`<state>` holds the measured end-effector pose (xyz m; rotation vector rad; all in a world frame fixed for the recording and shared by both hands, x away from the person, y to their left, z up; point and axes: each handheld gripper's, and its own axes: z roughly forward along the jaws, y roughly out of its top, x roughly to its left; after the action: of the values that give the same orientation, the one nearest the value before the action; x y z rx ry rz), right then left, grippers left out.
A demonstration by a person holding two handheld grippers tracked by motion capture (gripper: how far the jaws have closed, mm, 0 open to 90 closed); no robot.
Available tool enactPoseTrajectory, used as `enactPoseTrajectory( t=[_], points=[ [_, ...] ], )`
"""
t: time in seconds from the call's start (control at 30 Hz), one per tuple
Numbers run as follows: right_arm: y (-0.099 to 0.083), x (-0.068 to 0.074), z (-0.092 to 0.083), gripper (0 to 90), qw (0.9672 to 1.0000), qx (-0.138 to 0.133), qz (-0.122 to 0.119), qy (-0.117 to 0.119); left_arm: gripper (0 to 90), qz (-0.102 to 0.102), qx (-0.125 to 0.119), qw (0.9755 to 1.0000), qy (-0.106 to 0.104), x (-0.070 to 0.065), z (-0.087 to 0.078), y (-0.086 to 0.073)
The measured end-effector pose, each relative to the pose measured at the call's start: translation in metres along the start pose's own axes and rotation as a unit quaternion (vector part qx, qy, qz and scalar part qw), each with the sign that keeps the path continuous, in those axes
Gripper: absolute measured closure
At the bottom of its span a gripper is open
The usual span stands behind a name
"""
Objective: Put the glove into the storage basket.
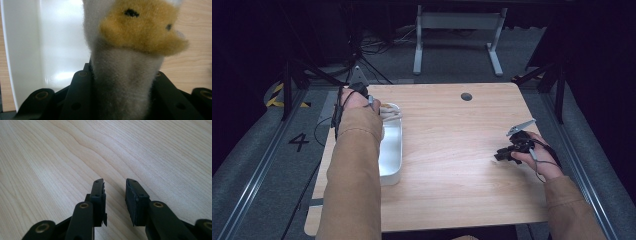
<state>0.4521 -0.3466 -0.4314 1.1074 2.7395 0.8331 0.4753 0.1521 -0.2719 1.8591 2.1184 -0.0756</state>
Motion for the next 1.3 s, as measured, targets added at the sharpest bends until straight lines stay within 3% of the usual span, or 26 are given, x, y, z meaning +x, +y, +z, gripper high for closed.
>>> enactPoseTrajectory(
  t=[0.17,0.43,0.67,0.8,0.97,1.3],
  points=[
    [0.0,0.0,0.001,69.1,1.0,0.002,0.0,0.001,70.7,-0.014,-0.009,0.9998,0.01,0.006,0.003,-0.001],
    [0.0,0.0,0.002,68.7,1.0,0.001,-0.001,0.0,70.6,-0.035,-0.017,0.9992,0.0,0.021,0.021,-0.004],
    [-0.001,-0.001,0.002,68.7,1.0,0.001,-0.001,0.001,70.6,-0.035,-0.021,0.9991,0.012,0.029,0.034,-0.006],
    [-0.001,0.0,0.003,68.6,1.0,0.003,-0.001,0.001,70.5,-0.046,-0.024,0.9985,0.016,0.035,0.043,-0.008],
    [-0.001,0.0,0.002,68.7,1.0,0.002,-0.004,0.001,70.5,-0.053,-0.011,0.9984,0.019,0.042,0.058,-0.01],
    [-0.001,0.001,0.003,68.5,1.0,0.005,-0.006,0.001,70.4,-0.065,-0.013,0.9976,0.019,0.053,0.08,-0.016]
  ],
)
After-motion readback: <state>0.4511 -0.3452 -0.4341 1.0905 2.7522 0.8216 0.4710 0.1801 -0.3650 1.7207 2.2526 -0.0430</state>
